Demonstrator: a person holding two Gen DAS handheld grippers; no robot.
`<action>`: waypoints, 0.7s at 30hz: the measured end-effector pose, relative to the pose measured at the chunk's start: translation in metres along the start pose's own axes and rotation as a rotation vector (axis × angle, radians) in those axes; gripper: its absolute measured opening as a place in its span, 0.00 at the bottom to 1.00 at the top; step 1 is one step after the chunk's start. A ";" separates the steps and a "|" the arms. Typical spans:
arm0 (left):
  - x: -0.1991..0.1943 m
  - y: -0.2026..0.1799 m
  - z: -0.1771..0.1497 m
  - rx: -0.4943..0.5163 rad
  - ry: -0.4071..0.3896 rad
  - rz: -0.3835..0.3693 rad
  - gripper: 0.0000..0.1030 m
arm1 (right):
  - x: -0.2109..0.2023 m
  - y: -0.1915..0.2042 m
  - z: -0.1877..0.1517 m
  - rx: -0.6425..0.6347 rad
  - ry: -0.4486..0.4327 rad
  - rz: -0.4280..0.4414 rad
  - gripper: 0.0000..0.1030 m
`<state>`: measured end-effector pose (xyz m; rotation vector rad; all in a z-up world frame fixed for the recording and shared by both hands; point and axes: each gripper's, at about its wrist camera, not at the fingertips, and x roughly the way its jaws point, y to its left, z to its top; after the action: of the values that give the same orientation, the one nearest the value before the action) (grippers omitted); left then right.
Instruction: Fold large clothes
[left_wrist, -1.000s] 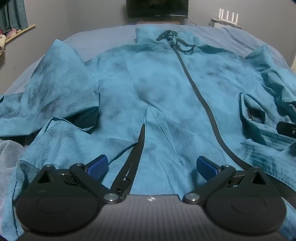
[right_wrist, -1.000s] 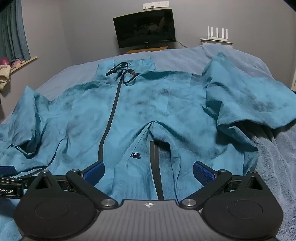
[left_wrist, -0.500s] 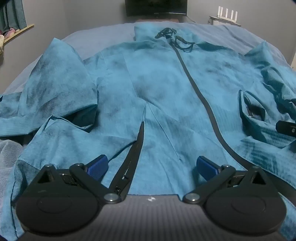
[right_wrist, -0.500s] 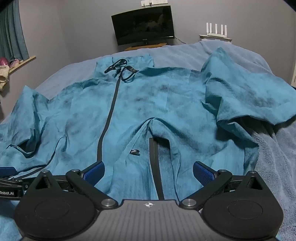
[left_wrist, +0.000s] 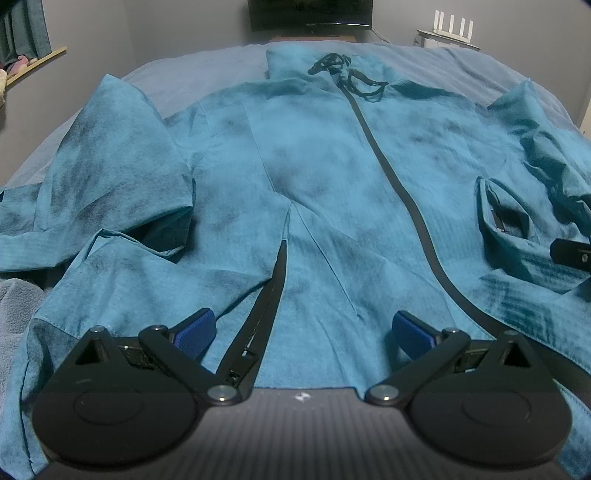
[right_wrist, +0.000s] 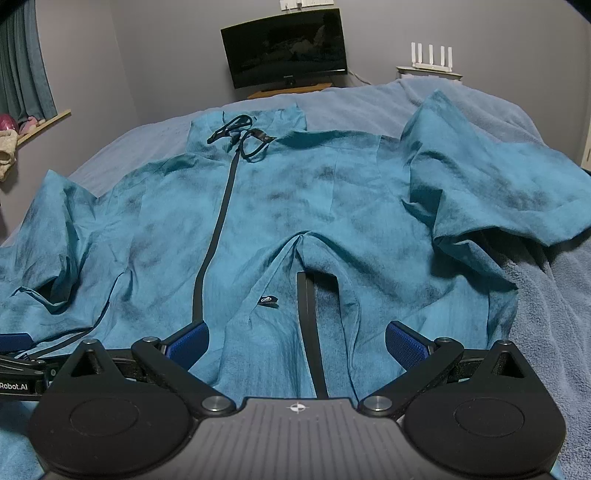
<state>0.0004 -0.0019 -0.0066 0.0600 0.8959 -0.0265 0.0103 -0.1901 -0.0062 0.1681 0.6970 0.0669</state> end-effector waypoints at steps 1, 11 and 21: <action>0.000 0.000 0.000 0.000 0.001 0.000 1.00 | 0.000 0.000 0.000 0.000 0.000 0.000 1.00; 0.000 0.000 0.000 0.001 0.003 0.000 1.00 | 0.001 0.000 -0.002 0.005 0.004 -0.001 1.00; 0.000 0.000 0.000 0.001 0.005 0.000 1.00 | 0.003 0.000 -0.002 0.009 0.013 -0.001 1.00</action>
<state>0.0010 -0.0020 -0.0068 0.0613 0.9008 -0.0263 0.0110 -0.1897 -0.0097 0.1765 0.7104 0.0643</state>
